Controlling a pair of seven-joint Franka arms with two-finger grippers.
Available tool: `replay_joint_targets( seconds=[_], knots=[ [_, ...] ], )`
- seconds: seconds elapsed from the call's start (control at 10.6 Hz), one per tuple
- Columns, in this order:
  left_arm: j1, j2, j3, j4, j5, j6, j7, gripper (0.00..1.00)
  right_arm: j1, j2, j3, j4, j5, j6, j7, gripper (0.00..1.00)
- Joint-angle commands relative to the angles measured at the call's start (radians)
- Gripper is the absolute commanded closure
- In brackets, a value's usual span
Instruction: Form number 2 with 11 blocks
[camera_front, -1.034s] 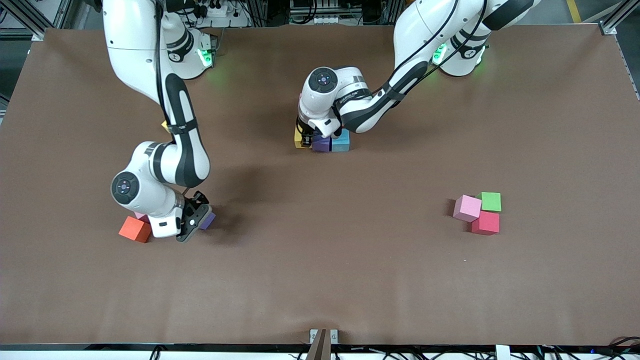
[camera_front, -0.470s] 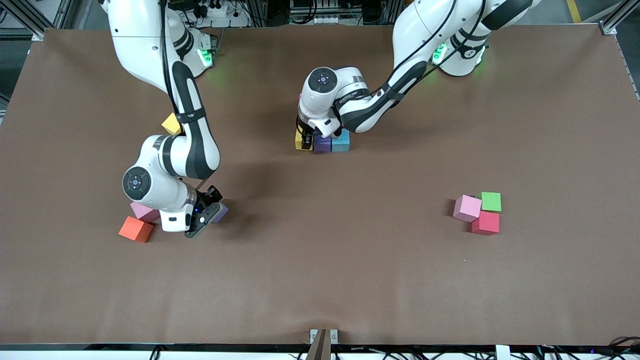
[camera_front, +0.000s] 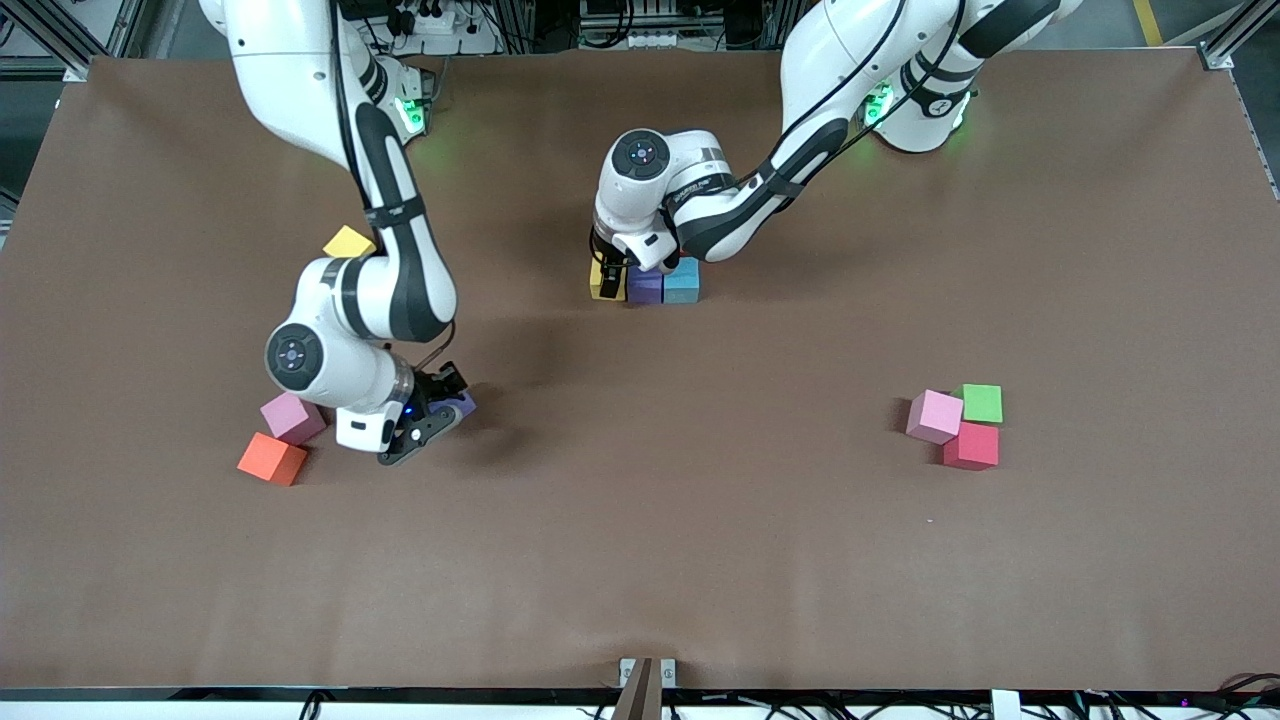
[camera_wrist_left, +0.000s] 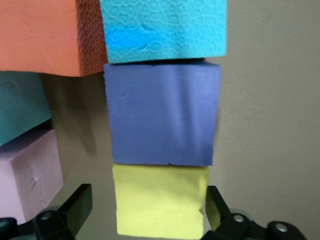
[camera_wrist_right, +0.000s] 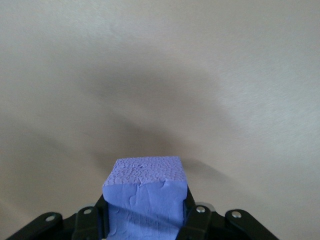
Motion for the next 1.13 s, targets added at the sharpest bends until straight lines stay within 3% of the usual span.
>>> replay_joint_targets(
  seconds=[0.0,0.38,0.56,0.85,1.03],
  knots=[
    [-0.009,-0.077,0.009,-0.016,0.032,-0.008,-0.085,0.00,0.073,-0.068,-0.006,-0.062,-0.013,0.000,0.238,0.84],
    [0.011,-0.138,0.009,-0.018,0.032,-0.067,-0.062,0.00,0.197,-0.094,-0.018,-0.080,-0.015,0.012,0.600,0.84],
    [0.050,-0.166,0.005,-0.016,0.032,-0.072,-0.010,0.00,0.289,-0.092,-0.061,-0.088,-0.015,0.032,0.711,0.84],
    [0.121,-0.193,0.001,-0.006,0.031,-0.072,0.139,0.00,0.368,-0.092,-0.067,-0.129,-0.015,0.114,0.822,0.84],
    [0.223,-0.204,-0.058,-0.004,0.028,-0.072,0.249,0.00,0.411,-0.086,-0.069,-0.132,-0.015,0.135,0.901,0.85]
  ],
)
